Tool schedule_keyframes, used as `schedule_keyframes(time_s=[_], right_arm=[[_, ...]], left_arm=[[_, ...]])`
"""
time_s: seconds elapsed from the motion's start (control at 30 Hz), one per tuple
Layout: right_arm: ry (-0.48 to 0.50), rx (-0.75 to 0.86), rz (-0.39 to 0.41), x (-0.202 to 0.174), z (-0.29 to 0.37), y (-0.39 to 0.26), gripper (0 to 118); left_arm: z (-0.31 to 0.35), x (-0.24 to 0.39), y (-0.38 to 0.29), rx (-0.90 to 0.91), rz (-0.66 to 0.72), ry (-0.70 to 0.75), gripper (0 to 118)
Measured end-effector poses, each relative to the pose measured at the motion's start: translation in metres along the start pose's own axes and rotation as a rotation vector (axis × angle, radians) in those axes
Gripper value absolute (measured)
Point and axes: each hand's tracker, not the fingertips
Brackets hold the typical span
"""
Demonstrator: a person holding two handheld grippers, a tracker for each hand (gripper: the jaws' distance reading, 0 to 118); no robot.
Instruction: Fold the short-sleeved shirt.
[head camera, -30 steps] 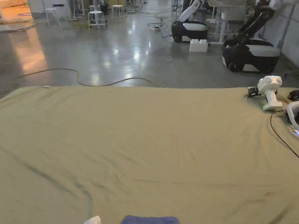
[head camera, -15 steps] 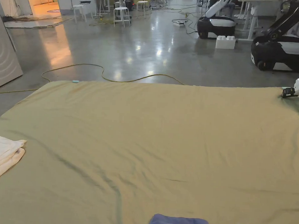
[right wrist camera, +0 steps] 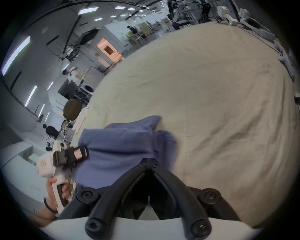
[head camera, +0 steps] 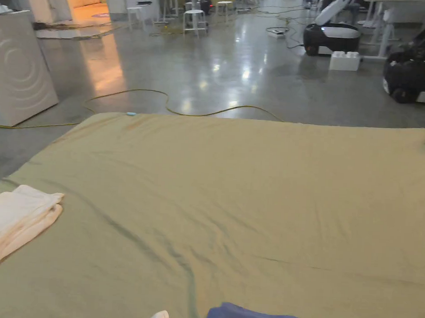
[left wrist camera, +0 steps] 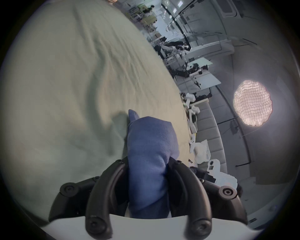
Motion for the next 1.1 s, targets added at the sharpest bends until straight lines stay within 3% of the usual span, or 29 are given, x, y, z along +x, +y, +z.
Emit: schedule_keyframes(time_s=[0.07, 0.17, 0.27, 0.4, 0.47, 0.5, 0.57, 0.67, 0.8, 0.97, 1.1], right_arm=[[0.011, 0.011, 0.053, -0.006, 0.017, -0.010, 0], [-0.007, 0.044, 0.066, -0.009, 0.033, -0.027, 0], [-0.040, 0.080, 0.099, -0.016, 0.043, -0.039, 0], [-0.029, 0.083, 0.107, -0.026, 0.052, -0.043, 0], [-0.016, 0.090, 0.103, -0.027, 0.056, -0.042, 0], [-0.016, 0.098, 0.101, -0.028, 0.059, -0.041, 0], [-0.021, 0.131, 0.101, -0.029, 0.070, -0.040, 0], [-0.034, 0.206, 0.116, -0.030, 0.094, -0.034, 0], [-0.066, 0.356, 0.153, -0.040, 0.137, -0.023, 0], [-0.148, 0.606, 0.242, -0.066, 0.194, -0.015, 0], [-0.275, 0.766, 0.387, -0.093, 0.227, -0.021, 0]], left_arm=[[0.042, -0.011, 0.025, 0.035, -0.066, 0.086, 40], [0.089, -0.039, 0.069, 0.092, -0.110, 0.279, 40], [0.107, -0.069, 0.110, 0.146, -0.133, 0.512, 40], [0.100, -0.097, 0.143, 0.123, -0.104, 0.642, 40], [0.093, -0.098, 0.145, 0.148, -0.111, 0.712, 51], [0.092, -0.096, 0.143, 0.183, -0.125, 0.752, 68], [0.108, -0.080, 0.135, 0.264, -0.213, 0.763, 91], [0.143, -0.030, 0.107, 0.392, -0.376, 0.749, 93], [0.194, 0.061, 0.013, 0.675, -0.791, 0.603, 93], [0.214, 0.155, -0.065, 0.904, -0.883, 0.565, 93], [0.197, 0.176, -0.104, 0.943, -0.942, 0.575, 92]])
